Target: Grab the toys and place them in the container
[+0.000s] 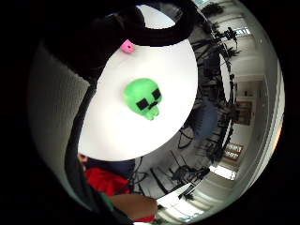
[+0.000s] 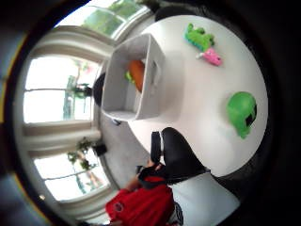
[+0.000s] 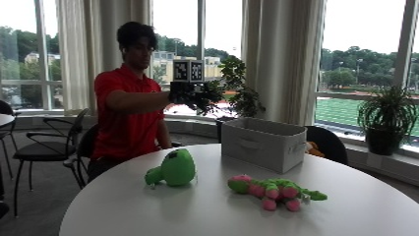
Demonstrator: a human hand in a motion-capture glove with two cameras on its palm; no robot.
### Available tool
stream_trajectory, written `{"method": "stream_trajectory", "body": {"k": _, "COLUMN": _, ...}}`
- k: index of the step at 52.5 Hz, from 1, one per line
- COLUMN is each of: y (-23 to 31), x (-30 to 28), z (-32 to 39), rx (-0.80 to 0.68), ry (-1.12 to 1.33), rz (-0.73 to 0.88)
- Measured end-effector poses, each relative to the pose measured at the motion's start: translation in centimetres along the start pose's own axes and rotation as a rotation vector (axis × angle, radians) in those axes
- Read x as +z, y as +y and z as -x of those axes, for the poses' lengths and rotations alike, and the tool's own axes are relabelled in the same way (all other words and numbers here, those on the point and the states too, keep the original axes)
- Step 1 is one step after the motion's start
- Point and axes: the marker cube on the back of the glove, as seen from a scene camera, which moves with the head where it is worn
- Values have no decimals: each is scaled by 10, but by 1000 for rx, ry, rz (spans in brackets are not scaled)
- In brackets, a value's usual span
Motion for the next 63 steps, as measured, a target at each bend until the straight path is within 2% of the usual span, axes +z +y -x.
{"method": "stream_trajectory", "body": {"k": 6, "y": 16, "x": 17, "z": -37, "rx": 31, "ry": 42, "rz": -24}}
{"method": "stream_trajectory", "body": {"k": 23, "y": 8, "x": 83, "z": -114, "rx": 150, "ry": 45, "rz": 103}}
{"method": "stream_trajectory", "body": {"k": 42, "y": -10, "x": 151, "z": -139, "rx": 217, "ry": 50, "rz": 207}}
{"method": "stream_trajectory", "body": {"k": 52, "y": -23, "x": 183, "z": -143, "rx": 212, "ry": -18, "rz": 281}}
{"method": "stream_trajectory", "body": {"k": 63, "y": -31, "x": 199, "z": -140, "rx": 183, "ry": 26, "rz": 317}}
